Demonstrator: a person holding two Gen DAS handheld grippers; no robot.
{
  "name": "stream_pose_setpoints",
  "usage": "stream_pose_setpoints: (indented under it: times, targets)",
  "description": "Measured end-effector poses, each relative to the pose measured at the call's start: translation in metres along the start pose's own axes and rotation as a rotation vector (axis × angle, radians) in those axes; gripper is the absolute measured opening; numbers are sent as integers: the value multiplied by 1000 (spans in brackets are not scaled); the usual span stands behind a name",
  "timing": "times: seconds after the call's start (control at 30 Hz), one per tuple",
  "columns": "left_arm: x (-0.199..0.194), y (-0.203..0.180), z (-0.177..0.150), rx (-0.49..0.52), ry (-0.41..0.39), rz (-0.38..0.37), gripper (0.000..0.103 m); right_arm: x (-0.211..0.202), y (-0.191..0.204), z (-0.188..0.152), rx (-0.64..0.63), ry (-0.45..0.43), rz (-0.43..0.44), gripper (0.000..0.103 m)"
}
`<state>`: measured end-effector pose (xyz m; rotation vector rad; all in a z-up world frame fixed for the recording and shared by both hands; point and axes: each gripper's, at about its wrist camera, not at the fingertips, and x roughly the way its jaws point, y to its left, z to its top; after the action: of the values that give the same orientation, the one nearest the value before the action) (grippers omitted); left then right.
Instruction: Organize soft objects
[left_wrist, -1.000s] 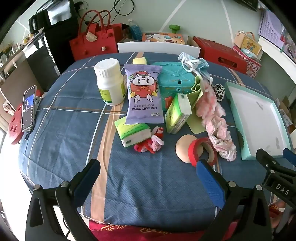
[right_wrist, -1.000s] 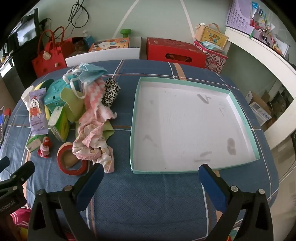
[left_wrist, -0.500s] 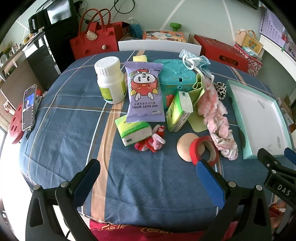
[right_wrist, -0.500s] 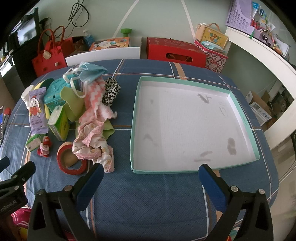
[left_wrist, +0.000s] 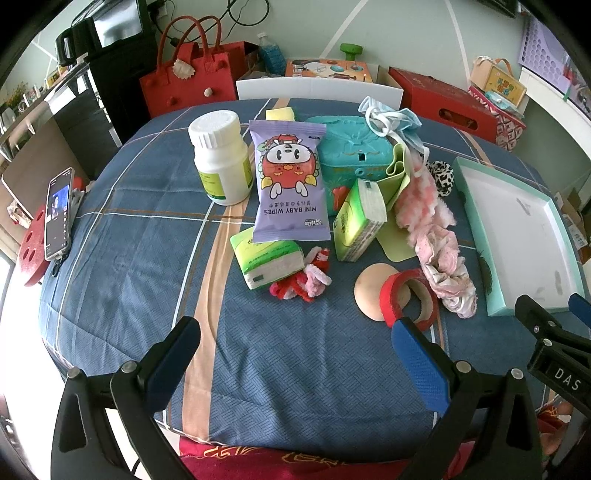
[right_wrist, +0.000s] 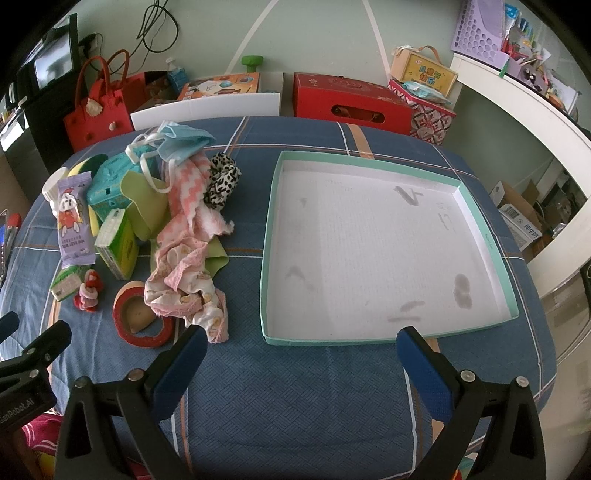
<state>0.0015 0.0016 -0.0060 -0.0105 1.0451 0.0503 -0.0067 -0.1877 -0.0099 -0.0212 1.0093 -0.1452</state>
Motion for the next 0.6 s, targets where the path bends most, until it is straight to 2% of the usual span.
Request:
stream_pose_setpoints:
  times: [0.6]
  targets:
    - [1, 0, 0, 4, 11, 5, 103, 2, 1, 0, -3, 4, -2, 103]
